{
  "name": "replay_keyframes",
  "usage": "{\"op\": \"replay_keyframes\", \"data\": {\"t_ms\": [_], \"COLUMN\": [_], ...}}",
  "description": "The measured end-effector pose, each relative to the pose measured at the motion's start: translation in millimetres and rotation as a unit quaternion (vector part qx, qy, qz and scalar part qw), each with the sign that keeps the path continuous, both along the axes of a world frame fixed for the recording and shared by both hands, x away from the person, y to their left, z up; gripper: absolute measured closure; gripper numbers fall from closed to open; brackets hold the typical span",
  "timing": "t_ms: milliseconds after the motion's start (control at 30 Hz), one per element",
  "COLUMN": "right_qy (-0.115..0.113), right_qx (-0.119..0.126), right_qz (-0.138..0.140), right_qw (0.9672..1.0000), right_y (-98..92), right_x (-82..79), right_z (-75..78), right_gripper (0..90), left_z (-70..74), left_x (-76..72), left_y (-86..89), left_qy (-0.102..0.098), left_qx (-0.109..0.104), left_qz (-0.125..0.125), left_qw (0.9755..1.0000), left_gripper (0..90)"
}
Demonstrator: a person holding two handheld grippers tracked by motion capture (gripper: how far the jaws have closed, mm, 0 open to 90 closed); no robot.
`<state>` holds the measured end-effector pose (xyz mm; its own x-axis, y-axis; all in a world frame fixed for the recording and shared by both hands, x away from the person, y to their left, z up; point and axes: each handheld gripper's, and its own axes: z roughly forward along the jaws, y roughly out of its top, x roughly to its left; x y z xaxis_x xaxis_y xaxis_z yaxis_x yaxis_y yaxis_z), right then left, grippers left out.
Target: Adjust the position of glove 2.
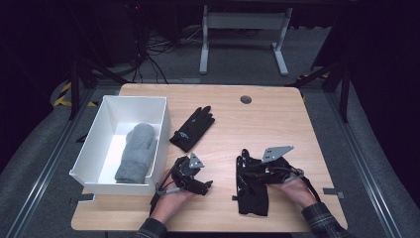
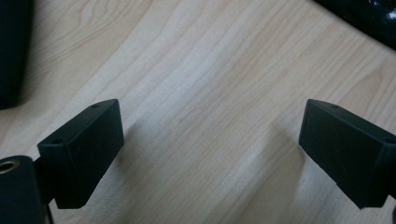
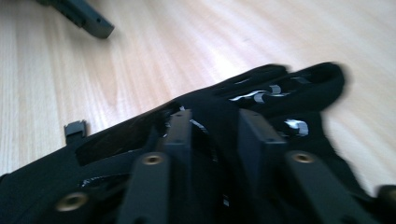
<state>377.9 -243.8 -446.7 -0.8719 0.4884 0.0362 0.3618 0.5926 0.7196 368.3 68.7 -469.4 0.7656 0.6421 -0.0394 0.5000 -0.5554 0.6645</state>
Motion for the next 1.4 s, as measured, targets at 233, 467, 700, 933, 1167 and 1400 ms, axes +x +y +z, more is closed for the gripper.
{"op": "replay_keyframes", "data": {"t_ms": [233,467,700,933,1167,1400], "right_qy": [-0.030,-0.031,-0.026,-0.025,-0.024,-0.021], "right_qx": [0.002,0.002,-0.004,-0.006,-0.005,0.001], "right_qz": [-0.085,-0.125,-0.144,-0.143,-0.141,-0.141], "right_qw": [0.9959,0.9916,0.9892,0.9894,0.9897,0.9898], "right_y": [-35.4,-59.0,-73.6,-74.3,-74.5,-76.6], "right_x": [-3.6,-4.2,-2.6,-2.2,-2.5,-4.0], "right_z": [-2.1,-8.9,-16.9,-19.9,-19.8,-18.1], "right_gripper": [32.3,28.9,22.9,22.7,23.1,23.9], "left_z": [15.0,29.8,44.5,49.5,40.5,26.0], "left_x": [15.7,39.6,75.8,106.5,141.9,155.5], "left_y": [-1.0,-5.0,-1.9,-7.0,-10.6,-7.5], "left_qy": [0.000,-0.014,-0.026,-0.039,-0.025,-0.014], "left_qx": [-0.010,-0.019,-0.020,-0.006,0.001,0.013], "left_qz": [0.022,0.043,0.081,0.111,0.136,0.146], "left_qw": [0.9997,0.9988,0.9961,0.9930,0.9904,0.9891], "left_gripper": [7.1,7.0,9.8,13.2,17.3,36.7]}}
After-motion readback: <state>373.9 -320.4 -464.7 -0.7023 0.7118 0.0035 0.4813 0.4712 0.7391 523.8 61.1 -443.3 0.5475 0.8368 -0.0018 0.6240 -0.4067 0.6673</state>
